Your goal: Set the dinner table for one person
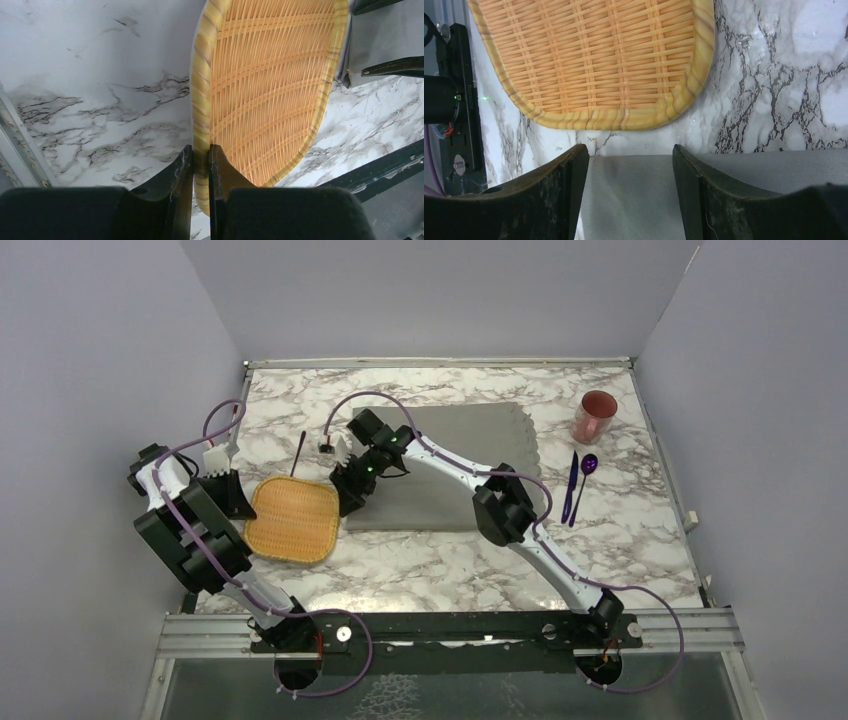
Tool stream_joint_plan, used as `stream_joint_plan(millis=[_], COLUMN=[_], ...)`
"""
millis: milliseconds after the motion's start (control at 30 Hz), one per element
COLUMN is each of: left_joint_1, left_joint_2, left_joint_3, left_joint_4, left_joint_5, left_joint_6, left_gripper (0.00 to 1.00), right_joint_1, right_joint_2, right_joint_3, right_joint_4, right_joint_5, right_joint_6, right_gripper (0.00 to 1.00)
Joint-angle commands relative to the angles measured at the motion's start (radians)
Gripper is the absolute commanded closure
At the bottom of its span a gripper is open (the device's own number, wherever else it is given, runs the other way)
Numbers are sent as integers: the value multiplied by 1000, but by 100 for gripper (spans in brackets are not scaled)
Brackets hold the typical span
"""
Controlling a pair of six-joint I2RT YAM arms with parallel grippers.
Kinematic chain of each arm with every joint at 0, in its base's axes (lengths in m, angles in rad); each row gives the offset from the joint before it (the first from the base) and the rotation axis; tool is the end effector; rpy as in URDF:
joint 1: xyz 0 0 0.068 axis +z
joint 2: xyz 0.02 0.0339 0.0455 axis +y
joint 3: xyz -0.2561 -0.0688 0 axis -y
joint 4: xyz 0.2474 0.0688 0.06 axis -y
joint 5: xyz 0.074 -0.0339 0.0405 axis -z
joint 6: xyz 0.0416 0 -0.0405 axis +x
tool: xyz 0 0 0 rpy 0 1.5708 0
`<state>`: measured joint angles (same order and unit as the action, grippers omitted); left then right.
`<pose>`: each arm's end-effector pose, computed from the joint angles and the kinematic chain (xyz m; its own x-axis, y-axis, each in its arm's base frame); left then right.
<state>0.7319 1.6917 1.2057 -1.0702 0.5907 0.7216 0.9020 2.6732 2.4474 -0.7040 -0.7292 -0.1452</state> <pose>0.2381 0.1827 0.1967 -0.9211 -0.0899 -0.3788 0.0792 0.9093 -0.4084 0.3291 0.4612 0.1480 -0.3713 -0.6439 -0.6690 -0.8953 0.0572 0.4419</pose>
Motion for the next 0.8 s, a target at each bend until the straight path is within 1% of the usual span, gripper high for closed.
stream_joint_plan(millis=[0,300,400,767], left_joint_1=[-2,-43,-55,-57], left_joint_2=[-55,-11,-3,9], left_joint_3=[-3,-40,-55,-57], left_joint_4=[20,19,41,57], left_joint_5=[-22,-13,-17,-28], left_joint_6=[11,12,4,3], left_gripper=[100,100,100,100], right_joint_1=[6,6,6,6], right_joint_2=[21,55,58,74], right_joint_3=[-1,18,12,9], right_joint_4=[45,52,52,56], right_joint_5=[-10,-31,-37,-49], right_joint_6=[11,22,23,35], right_gripper=[33,34,34,35])
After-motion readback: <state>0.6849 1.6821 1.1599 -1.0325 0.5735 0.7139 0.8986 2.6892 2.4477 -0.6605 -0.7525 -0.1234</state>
